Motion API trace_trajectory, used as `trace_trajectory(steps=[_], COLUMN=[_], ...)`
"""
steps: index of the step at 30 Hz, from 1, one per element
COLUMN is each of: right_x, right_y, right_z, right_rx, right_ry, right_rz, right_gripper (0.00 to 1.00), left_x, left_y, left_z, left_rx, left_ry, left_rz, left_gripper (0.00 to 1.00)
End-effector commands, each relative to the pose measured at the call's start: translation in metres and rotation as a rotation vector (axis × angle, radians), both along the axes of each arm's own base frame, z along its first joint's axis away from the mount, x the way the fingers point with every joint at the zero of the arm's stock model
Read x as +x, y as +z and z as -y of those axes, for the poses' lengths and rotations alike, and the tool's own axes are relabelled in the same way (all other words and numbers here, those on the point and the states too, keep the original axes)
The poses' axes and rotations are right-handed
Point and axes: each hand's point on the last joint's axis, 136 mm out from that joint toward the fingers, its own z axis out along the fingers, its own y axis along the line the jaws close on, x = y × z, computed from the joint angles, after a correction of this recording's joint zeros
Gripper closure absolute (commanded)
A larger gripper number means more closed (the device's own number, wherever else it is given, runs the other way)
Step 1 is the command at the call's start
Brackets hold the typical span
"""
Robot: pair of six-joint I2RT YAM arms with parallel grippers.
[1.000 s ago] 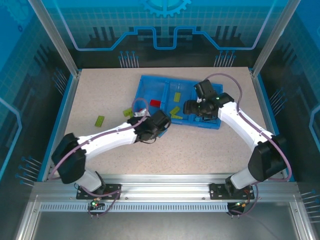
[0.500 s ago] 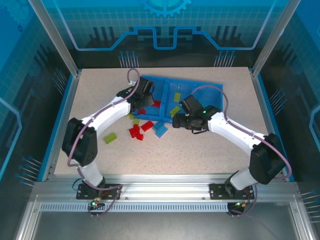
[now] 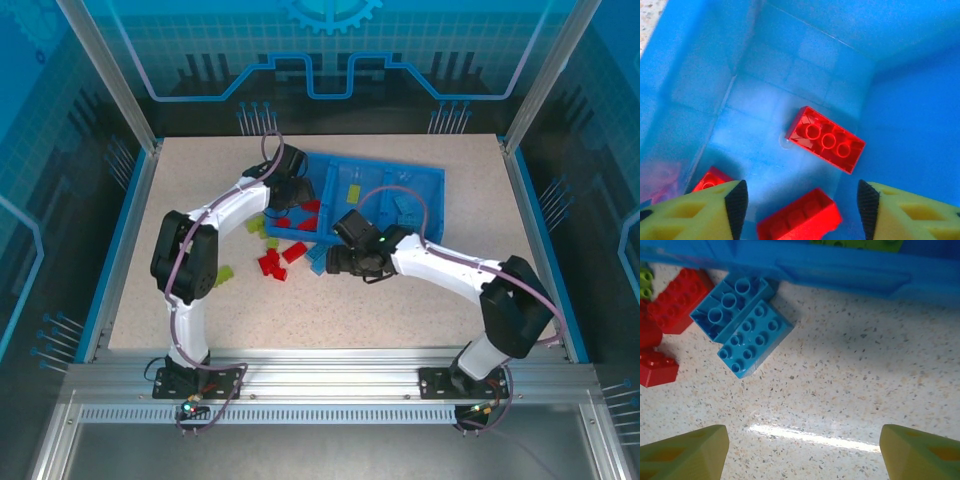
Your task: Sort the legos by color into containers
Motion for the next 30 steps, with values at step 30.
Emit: trace_trajectory(steps=[30], right_x=[0.018], right_y=[-0.061], right_z=[-0.065], right_rx=[-0.146], right_ry=[-0.076], right_rz=[-0.063], right_gripper=[0.16], left_x=[-0.120], left_y=[0.065], left_z=[-0.068], left_rx=[-0.102], left_ry=[0.118], left_rz=[0.121], left_gripper=[0.01])
